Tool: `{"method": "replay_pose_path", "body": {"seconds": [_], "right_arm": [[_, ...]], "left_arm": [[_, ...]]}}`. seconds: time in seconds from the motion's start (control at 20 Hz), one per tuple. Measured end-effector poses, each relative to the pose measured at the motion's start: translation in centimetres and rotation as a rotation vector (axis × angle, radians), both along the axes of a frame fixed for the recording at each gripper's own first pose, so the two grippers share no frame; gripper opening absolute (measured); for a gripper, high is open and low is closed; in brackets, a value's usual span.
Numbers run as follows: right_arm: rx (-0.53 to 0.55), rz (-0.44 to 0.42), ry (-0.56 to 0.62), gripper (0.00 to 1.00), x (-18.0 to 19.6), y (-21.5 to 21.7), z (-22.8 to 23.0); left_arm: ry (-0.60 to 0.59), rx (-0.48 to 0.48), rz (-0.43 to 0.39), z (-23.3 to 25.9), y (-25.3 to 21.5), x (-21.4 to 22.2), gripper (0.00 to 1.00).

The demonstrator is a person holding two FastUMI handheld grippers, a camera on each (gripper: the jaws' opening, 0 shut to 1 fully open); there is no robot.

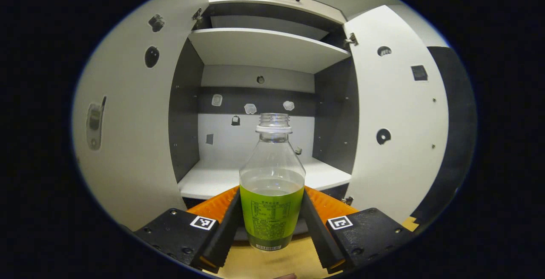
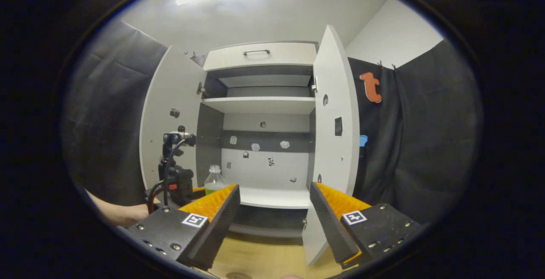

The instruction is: Grasp the bottle in the cabinet with the left hand and place it on the coaster, then close the right door with the right hand and the left door with the left hand.

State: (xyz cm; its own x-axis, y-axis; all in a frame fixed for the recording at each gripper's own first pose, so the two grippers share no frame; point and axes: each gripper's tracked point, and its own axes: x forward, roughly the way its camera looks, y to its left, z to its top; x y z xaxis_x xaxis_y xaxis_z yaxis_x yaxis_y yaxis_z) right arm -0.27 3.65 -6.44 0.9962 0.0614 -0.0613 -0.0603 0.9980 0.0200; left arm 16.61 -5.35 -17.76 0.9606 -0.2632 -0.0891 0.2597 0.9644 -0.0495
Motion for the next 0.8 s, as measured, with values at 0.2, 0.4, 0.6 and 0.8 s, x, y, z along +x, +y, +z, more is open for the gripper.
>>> {"method": "replay_pose_path", "body": {"seconds": [0.2, 0.4, 0.6, 0.8], "right_arm": [[0.004, 0.008, 0.018, 0.99, -0.8, 0.1, -0.9], [0.004, 0.005, 0.033, 0.99, -0.9, 0.1, -1.7], [-0.007, 0.016, 0.063, 0.99, -0.7, 0.5, -3.2], [-0.014, 0.024, 0.108, 0.99, -0.8, 1.1, -5.0]], "left_arm": [[0.016, -0.019, -0.055, -4.1, -1.8, -4.4, 0.81], [0.068, 0.034, -0.110, -9.8, -4.0, -8.8, 0.81], [0.082, 0.077, -0.168, -14.0, -5.7, -11.6, 0.80], [0.115, 0.041, -0.233, -17.3, -7.4, -13.7, 0.81]]}}
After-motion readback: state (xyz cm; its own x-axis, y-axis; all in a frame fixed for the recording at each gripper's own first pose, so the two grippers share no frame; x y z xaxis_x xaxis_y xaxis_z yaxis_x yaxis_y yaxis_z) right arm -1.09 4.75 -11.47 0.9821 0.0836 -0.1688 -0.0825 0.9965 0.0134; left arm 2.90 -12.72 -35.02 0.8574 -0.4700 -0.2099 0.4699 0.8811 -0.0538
